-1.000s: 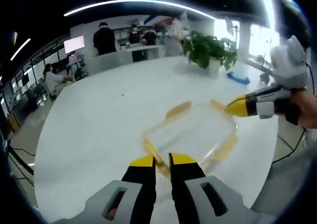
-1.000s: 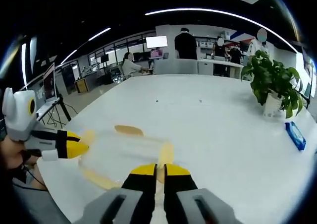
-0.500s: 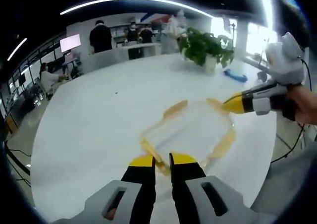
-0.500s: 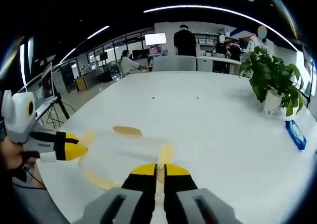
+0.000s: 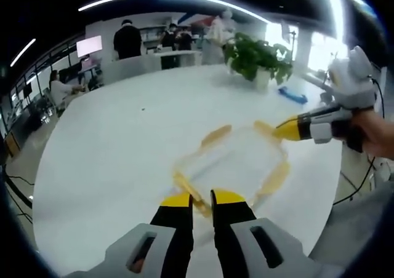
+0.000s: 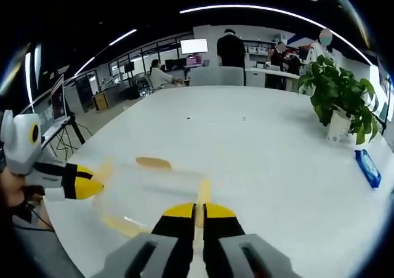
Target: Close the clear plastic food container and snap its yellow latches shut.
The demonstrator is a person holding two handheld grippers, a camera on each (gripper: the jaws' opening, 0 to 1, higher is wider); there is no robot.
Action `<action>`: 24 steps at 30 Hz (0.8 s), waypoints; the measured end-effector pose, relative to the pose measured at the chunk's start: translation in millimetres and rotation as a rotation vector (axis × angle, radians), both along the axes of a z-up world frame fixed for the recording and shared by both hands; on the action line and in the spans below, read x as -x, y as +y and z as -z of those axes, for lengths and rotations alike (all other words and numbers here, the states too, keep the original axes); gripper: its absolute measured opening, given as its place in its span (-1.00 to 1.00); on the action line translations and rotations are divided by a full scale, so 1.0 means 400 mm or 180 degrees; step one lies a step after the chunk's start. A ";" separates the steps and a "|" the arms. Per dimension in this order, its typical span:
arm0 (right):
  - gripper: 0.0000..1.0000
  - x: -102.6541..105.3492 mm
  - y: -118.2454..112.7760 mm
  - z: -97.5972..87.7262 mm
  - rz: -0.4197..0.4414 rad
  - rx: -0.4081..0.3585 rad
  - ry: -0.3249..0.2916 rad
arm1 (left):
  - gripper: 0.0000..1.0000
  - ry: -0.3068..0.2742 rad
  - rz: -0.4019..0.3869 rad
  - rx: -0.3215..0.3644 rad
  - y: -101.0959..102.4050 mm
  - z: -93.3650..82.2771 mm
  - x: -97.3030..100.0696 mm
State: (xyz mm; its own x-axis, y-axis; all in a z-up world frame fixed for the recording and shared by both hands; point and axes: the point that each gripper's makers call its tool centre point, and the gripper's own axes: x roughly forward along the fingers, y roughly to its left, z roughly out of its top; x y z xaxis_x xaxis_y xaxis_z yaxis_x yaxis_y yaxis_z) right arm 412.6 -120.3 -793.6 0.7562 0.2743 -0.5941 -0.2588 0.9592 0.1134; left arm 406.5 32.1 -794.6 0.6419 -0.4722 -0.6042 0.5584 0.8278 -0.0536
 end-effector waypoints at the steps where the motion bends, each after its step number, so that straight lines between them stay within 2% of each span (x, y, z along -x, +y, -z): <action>1: -1.00 0.000 -0.001 0.000 0.0002 0.0003 0.0000 | -0.85 0.0007 -0.0003 0.0005 -0.002 0.001 0.001; 6: -1.00 -0.002 -0.008 0.001 0.0011 -0.0014 -0.0004 | -0.85 0.0058 -0.0004 -0.0015 -0.009 0.019 0.009; 14: -1.00 -0.004 -0.004 0.005 -0.0017 -0.0052 -0.0046 | -0.86 0.0048 -0.0047 0.0037 -0.008 0.019 0.006; 24: -1.00 -0.003 0.000 0.009 -0.0067 -0.0060 -0.0025 | -0.88 0.0119 -0.0146 0.0106 -0.004 0.021 0.006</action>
